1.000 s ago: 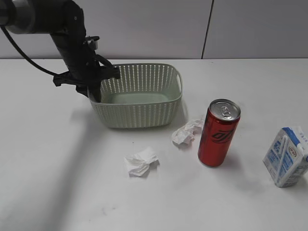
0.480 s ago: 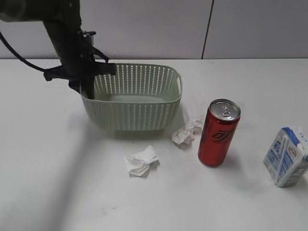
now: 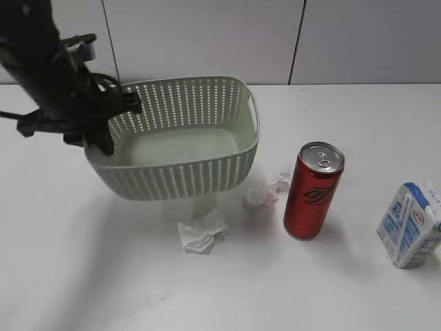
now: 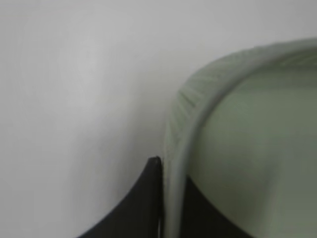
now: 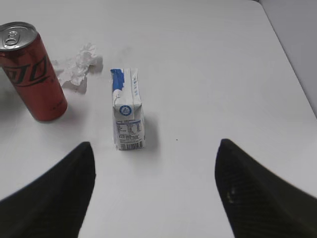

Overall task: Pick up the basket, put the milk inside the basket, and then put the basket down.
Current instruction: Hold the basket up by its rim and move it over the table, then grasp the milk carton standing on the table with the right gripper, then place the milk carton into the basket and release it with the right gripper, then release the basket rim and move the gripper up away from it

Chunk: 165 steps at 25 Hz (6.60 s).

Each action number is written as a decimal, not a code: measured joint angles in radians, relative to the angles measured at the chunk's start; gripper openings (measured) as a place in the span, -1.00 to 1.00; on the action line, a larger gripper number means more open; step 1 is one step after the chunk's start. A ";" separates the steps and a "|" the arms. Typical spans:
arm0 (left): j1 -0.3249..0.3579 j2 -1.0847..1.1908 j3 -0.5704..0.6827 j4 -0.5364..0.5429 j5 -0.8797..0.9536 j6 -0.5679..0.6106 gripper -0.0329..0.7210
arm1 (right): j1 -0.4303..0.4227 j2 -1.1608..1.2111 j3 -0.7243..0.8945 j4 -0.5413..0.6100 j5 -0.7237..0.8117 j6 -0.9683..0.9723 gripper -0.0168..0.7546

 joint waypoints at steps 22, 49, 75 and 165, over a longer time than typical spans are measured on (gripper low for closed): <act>-0.090 -0.253 0.350 0.013 -0.073 -0.037 -0.92 | 0.000 0.633 -0.183 0.143 -0.055 -0.043 0.63; -0.090 -0.253 0.350 0.015 -0.082 -0.039 -0.92 | 0.000 1.636 -0.385 0.168 -0.323 -0.158 0.58; -0.090 -0.253 0.350 0.029 -0.102 -0.039 -0.92 | 0.014 1.258 -0.548 0.214 -0.132 -0.158 -0.13; -0.019 -0.018 -0.070 0.005 0.110 0.022 -0.92 | -0.038 0.914 -0.471 0.053 0.125 -0.114 0.58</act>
